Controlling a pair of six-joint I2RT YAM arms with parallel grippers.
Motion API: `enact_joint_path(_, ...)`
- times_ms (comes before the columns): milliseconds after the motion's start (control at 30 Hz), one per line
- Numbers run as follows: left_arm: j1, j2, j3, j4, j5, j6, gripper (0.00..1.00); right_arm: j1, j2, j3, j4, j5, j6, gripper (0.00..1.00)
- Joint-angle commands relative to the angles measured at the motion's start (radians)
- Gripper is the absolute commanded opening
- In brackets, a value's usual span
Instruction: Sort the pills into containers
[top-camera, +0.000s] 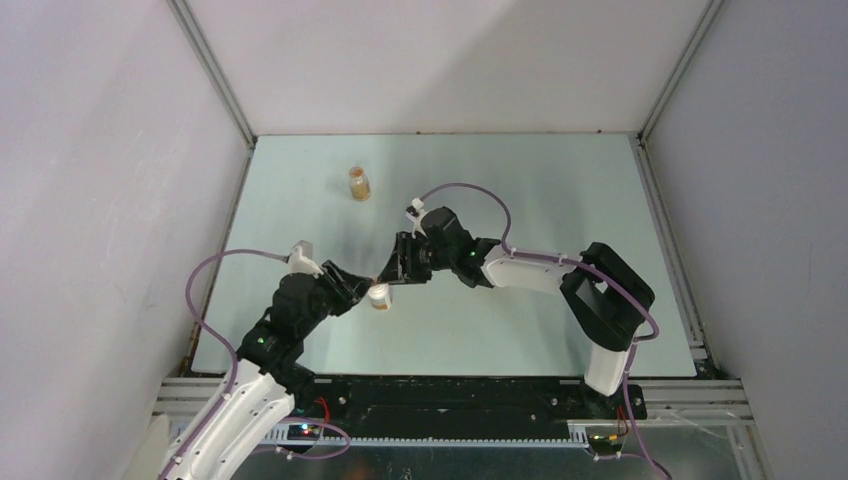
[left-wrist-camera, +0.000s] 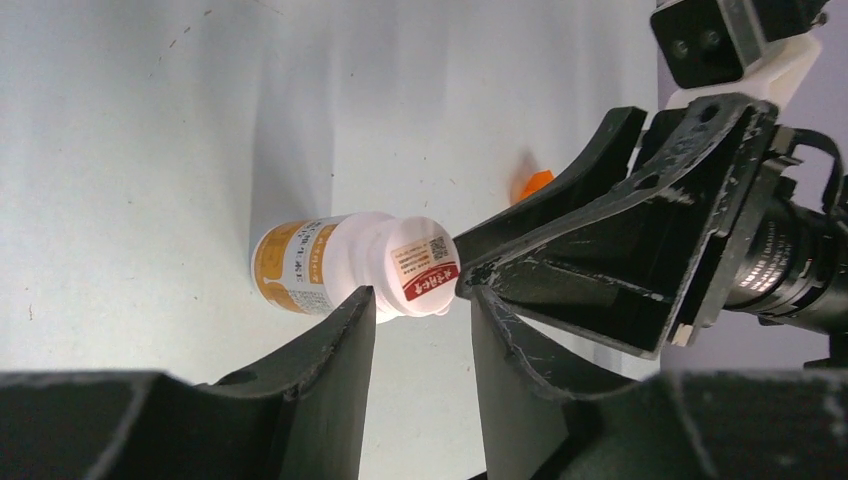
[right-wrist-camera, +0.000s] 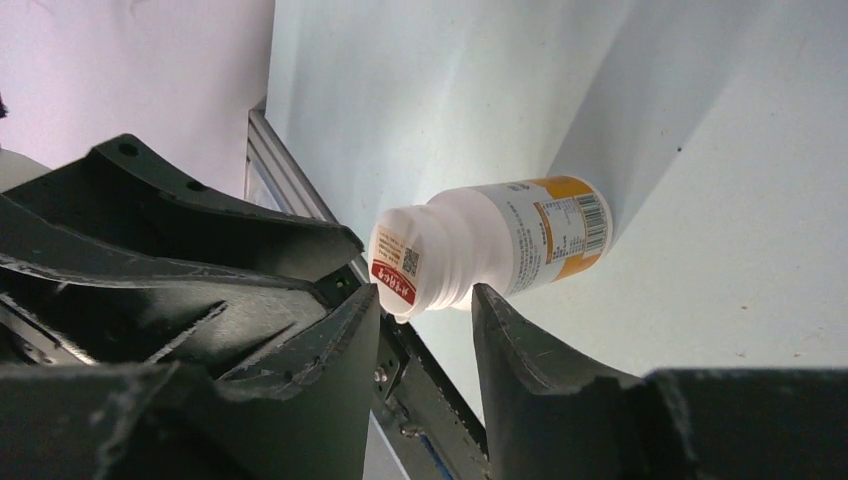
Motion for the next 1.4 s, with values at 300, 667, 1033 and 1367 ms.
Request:
enact_joint_path(300,0.015,0.008,-0.056,0.095,-0.002,0.008,0.44,-0.001,0.040,0.055,-0.017,0.017,0.010,0.39)
enact_joint_path(667,0.031,0.010,-0.095,0.111,0.004,-0.040,0.41,0.009,0.059,0.054,-0.028,0.019,0.013,0.40)
enact_joint_path(1033,0.040,0.006,-0.114,0.145,0.091,-0.107,0.39,0.013,0.057,0.003,0.036,-0.014,0.087,0.37)
enact_joint_path(1367,0.041,0.004,-0.174,0.201,0.106,-0.131,0.32,0.031,0.091,-0.047,0.170,-0.068,0.172,0.32)
